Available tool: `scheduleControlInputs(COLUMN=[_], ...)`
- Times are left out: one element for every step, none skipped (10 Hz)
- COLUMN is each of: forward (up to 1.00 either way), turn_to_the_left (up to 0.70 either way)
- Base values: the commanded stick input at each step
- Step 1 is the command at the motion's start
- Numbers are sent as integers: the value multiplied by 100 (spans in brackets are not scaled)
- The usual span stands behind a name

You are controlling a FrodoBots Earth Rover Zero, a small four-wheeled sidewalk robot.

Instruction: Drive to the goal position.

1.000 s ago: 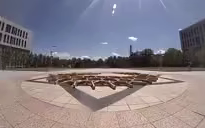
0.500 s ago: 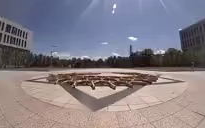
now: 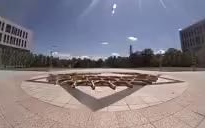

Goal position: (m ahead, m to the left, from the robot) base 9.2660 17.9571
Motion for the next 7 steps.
scheduleControlInputs(forward=[7,7,7,6,6,7,7], turn_to_the_left=[0,0,0,0,0,0,0])
